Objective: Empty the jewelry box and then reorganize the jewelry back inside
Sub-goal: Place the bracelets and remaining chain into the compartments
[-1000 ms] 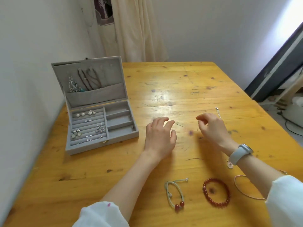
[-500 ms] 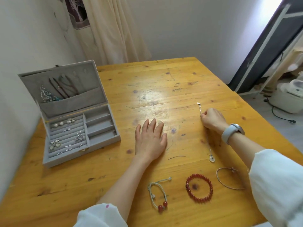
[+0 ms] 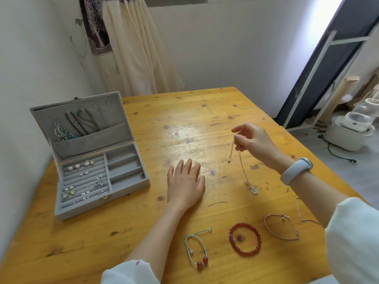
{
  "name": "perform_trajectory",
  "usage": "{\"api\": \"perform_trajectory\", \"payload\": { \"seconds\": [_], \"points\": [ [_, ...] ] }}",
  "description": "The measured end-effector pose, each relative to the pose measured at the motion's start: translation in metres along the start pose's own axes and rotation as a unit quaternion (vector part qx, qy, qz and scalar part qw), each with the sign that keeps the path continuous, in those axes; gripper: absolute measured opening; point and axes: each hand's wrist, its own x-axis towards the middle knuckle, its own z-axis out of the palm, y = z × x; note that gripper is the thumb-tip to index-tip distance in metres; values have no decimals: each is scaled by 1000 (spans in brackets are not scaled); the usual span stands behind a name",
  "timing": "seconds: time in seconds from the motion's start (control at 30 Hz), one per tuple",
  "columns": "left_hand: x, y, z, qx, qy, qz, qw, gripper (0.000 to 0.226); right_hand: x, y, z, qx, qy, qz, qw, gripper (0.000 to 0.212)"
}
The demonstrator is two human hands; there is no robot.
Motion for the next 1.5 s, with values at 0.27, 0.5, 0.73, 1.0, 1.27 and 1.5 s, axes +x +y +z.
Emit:
{"api": "perform_trajectory", "payload": {
  "seconds": [0.27,0.5,0.73,1.0,1.27,1.5],
  "points": [
    [-5,11,-31,-478,-89,-16,874,63,-23,-51,16,141,-146,-42,978,16],
    [-28,19,-46,-704,-209,-18,679,24,-1,-41,35,365,-48,72,927,19],
    [-23,-15,-46,-408,31,-122,904,19,15,25,41,341,45,228,911,22],
    [-14,-35,-21,-95,133,-30,986,19,11,53,64,-228,-1,29,973,23],
    [-43,-35,-22,-126,144,13,981,43,-34,40,73,-192,-92,-85,973,13],
    [-81,-44,-17,-131,177,14,975,34,-95,15,99,-290,-367,-189,863,26]
  ]
}}
